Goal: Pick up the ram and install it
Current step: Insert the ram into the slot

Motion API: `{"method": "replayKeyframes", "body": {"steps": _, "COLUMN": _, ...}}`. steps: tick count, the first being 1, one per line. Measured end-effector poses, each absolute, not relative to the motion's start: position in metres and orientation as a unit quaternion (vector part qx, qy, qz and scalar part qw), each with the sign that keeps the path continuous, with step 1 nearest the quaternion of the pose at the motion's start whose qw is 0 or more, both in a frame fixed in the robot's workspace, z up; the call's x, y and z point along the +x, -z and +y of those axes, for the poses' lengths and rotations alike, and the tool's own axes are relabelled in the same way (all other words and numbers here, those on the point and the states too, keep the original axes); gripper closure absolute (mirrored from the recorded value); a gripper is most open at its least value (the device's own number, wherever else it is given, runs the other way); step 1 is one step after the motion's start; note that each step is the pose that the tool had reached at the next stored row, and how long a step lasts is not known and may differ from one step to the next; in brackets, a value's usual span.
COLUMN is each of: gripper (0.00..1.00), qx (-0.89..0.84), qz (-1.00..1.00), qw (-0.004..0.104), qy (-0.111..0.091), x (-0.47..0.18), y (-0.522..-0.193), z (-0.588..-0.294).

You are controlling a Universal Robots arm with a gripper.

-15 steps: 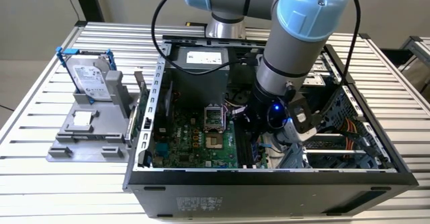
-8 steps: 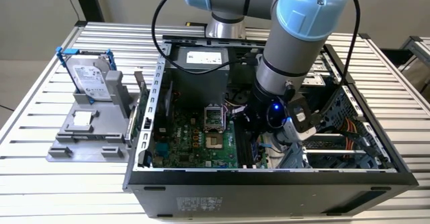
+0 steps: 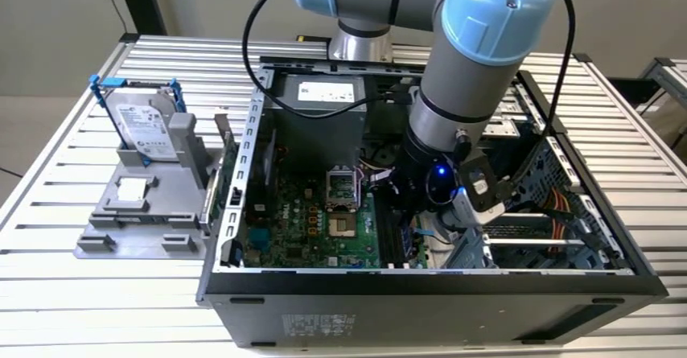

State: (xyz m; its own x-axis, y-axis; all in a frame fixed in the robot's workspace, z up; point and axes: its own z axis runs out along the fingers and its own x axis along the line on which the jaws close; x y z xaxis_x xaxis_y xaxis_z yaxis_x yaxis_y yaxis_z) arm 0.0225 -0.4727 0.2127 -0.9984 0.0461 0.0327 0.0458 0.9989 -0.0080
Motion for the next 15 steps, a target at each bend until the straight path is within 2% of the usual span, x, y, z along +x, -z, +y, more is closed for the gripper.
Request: {"method": "replayKeyframes", "body": {"steps": 15, "gripper": 1.0, "qx": -0.023, "qz": -1.0, "qw": 0.016, "qy": -0.004, "x": 0.0225, "y": -0.2126, "z": -0.4727}}
